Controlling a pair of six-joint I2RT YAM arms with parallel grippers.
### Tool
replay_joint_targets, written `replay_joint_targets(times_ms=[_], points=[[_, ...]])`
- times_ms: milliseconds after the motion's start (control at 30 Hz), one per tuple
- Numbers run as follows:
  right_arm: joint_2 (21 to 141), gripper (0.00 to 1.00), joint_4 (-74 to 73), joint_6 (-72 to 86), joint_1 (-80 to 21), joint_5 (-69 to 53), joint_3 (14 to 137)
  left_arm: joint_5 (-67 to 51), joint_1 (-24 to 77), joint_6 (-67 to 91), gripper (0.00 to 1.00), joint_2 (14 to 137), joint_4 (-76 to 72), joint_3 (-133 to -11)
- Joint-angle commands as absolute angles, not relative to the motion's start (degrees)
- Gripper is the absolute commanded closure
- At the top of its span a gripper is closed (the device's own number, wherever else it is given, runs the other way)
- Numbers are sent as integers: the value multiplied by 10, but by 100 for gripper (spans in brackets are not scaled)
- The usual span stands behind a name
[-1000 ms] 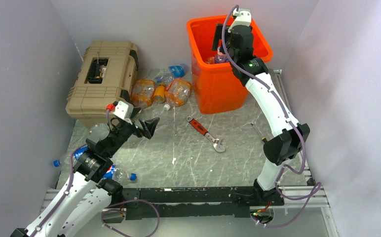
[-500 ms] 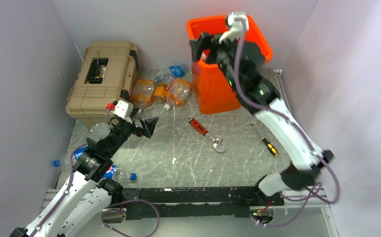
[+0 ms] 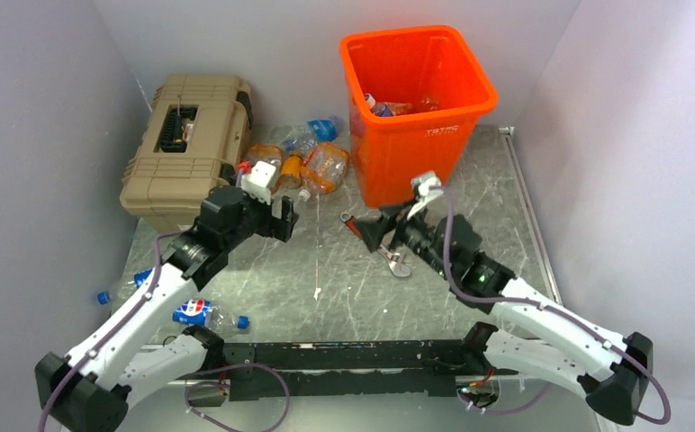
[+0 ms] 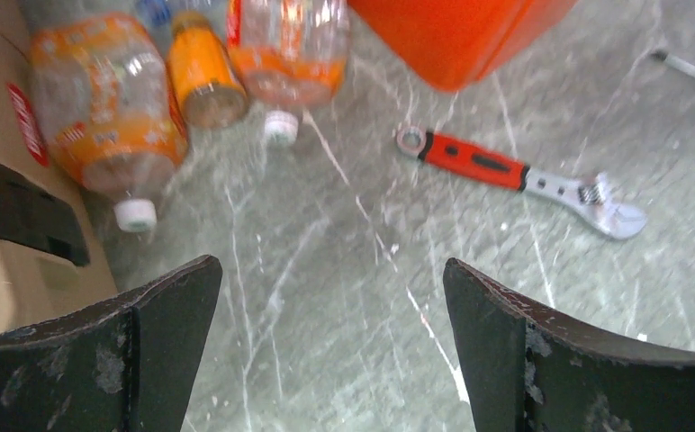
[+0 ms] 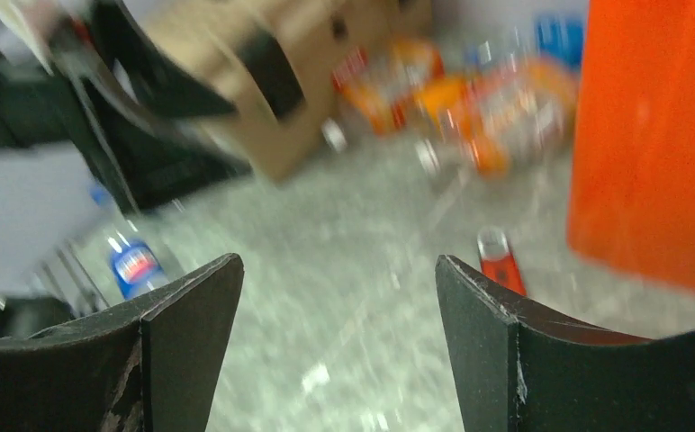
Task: Put the plastic bottles in the bin
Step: Pick up the plastic bottle at the center of the board.
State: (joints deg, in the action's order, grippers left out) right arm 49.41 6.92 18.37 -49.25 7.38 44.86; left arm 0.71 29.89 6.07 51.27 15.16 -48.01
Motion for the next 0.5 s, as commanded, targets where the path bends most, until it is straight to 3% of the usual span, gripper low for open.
replay_joint_targets(times_ms=[0, 167, 267, 467], points=[[410, 18, 63, 229, -494, 103, 341, -10, 301, 49, 1, 570, 188, -504], [361, 21, 66, 249, -494, 115, 255, -8, 325, 148, 9, 717, 185, -579], [339, 21, 61, 250, -494, 121, 229, 72, 370, 134, 7, 835, 214, -664], [279, 21, 14, 244, -494, 126, 215, 137, 357, 75, 6, 1014, 284, -805]])
